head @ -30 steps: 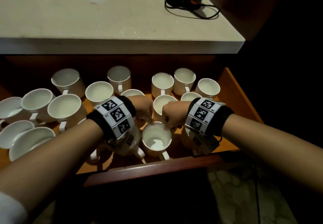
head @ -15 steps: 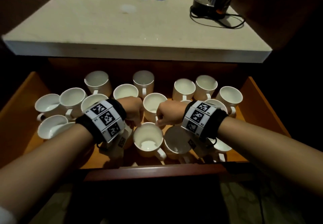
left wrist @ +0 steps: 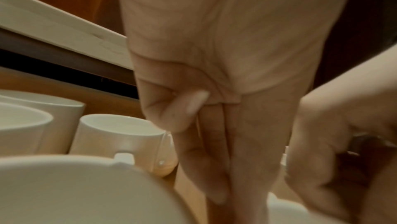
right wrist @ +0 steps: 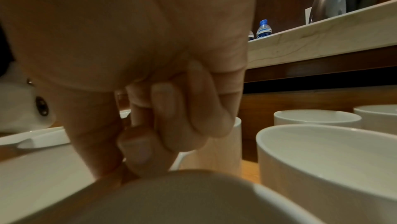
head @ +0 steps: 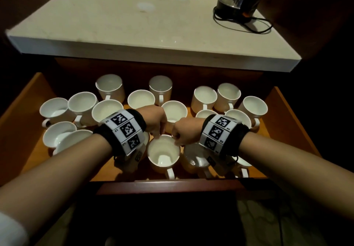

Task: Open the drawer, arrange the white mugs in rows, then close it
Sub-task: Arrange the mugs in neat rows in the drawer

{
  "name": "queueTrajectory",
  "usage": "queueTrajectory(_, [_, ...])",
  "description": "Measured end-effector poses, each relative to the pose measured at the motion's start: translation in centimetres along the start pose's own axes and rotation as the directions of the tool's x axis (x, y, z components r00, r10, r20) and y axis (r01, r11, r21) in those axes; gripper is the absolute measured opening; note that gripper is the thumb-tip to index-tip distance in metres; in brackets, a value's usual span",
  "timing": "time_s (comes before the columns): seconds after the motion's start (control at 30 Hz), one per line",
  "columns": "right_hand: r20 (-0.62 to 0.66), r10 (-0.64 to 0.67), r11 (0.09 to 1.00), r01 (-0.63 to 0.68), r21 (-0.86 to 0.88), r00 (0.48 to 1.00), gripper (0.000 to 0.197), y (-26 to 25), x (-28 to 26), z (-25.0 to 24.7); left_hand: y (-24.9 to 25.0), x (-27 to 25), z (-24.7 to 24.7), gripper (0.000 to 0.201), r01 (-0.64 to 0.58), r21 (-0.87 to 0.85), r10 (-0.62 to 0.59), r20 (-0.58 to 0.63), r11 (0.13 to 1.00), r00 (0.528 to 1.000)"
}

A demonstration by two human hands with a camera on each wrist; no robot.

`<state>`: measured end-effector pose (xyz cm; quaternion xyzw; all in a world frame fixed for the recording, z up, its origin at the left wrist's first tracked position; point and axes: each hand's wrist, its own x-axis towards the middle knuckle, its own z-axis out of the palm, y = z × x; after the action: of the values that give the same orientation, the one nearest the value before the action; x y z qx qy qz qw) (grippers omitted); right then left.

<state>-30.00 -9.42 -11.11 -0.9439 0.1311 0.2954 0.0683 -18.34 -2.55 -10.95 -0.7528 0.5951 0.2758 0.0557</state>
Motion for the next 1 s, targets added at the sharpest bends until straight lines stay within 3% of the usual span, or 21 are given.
queueTrajectory(0.23, [0.017, -0.092, 0.991, 0.09, 0.1, 0.996, 0.032, 1.4, -0.3, 0.4, 0.5, 0.1, 0.3, 0.018, -0.04, 0.052, 0.043, -0.069, 0.998, 0.997])
queueTrajectory(0.43, [-0.083, -0.066, 0.978, 0.081, 0.193, 0.994, 0.027, 2.0, -0.7, 0.5, 0.3, 0.0, 0.4, 0.015, -0.012, -0.011, 0.011, -0.061, 1.0, 0.998])
queueTrajectory(0.73, [-0.214, 0.064, 0.911, 0.03, 0.411, 0.975, 0.027, 2.3, -0.9, -3.6, -2.2, -1.8, -2.1, 0.013, 0.056, -0.278, -0.115, -0.201, 0.959, 0.973])
queueTrajectory(1.0, [-0.268, 0.114, 0.828, 0.058, 0.557, 0.957, 0.025, -1.6, 3.0, -7.5, -9.0, -5.5, -4.0, 0.017, 0.165, -0.467, -0.297, -0.225, 0.868, 0.928])
